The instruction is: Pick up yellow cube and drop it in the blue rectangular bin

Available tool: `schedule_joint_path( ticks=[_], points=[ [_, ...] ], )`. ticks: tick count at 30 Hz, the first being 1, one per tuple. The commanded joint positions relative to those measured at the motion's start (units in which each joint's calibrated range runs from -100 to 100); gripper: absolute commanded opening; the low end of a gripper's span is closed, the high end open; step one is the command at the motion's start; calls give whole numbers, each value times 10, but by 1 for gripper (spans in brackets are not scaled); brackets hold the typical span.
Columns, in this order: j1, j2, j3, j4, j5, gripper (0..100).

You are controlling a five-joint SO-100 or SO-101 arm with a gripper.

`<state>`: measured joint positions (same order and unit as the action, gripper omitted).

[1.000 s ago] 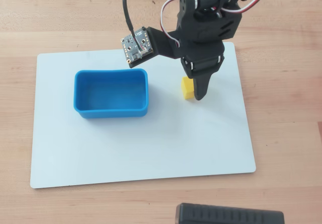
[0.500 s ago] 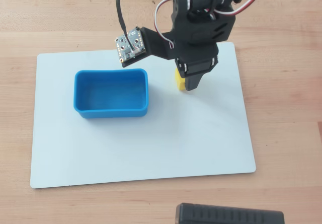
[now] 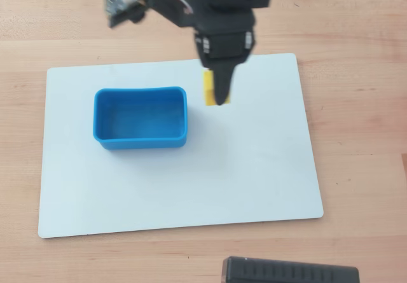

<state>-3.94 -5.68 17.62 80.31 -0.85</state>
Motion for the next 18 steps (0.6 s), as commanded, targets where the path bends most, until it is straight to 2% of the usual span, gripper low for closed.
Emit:
schedule_joint_path(
  ticks=[1, 18],
  points=[
    [56, -82, -96, 2, 17, 4],
    [191, -47, -75, -81, 35, 4]
  ],
)
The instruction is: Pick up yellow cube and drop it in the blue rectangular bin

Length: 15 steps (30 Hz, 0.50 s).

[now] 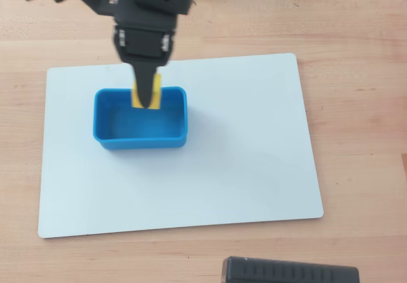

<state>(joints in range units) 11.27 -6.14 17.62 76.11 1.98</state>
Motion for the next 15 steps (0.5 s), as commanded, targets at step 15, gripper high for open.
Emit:
schedule_joint_path(
  ticks=[15],
  points=[
    [41, -54, -56, -32, 2, 19]
  ],
)
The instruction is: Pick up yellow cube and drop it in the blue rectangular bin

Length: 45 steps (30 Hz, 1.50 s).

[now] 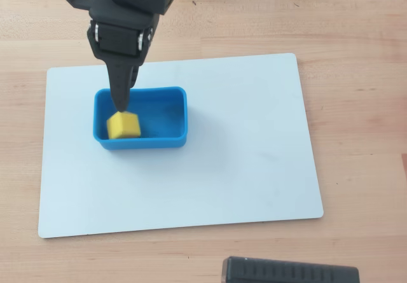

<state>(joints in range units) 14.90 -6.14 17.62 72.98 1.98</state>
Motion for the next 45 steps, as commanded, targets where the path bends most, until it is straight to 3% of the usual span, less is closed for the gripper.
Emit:
schedule_joint_path(
  ticks=[1, 5, 10, 16, 28, 33, 45],
  points=[
    [-1, -70, -49, 0, 2, 19],
    [-50, -164, -1, 16, -1, 18],
    [-101, -299, 97, 20, -5, 6],
    [-126, -459, 255, -4, -1, 0],
    [-111, -662, 564, -118, 5, 0],
    [-122, -901, 727, -115, 6, 0],
    [-121, -902, 776, -135, 7, 0]
  ],
)
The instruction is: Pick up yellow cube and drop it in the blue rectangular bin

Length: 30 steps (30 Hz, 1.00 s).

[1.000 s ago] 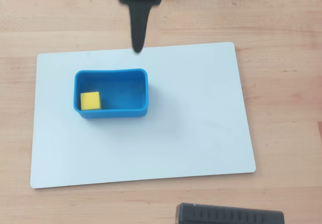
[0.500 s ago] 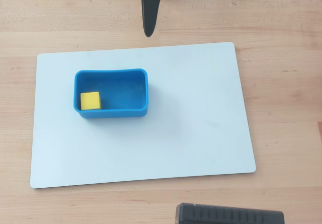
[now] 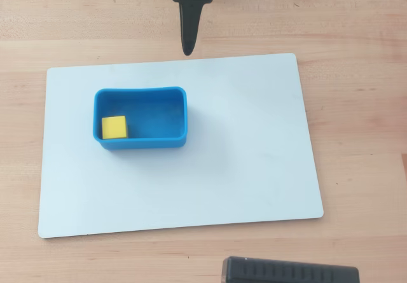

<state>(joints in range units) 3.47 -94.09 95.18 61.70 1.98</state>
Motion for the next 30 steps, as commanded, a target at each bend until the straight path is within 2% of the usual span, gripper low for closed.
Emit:
schedule_joint_path(
  ticks=[1, 30],
  points=[
    [-6, -23, 0, -22, 7, 0],
    [0, -22, 1, -22, 4, 0]
  ],
)
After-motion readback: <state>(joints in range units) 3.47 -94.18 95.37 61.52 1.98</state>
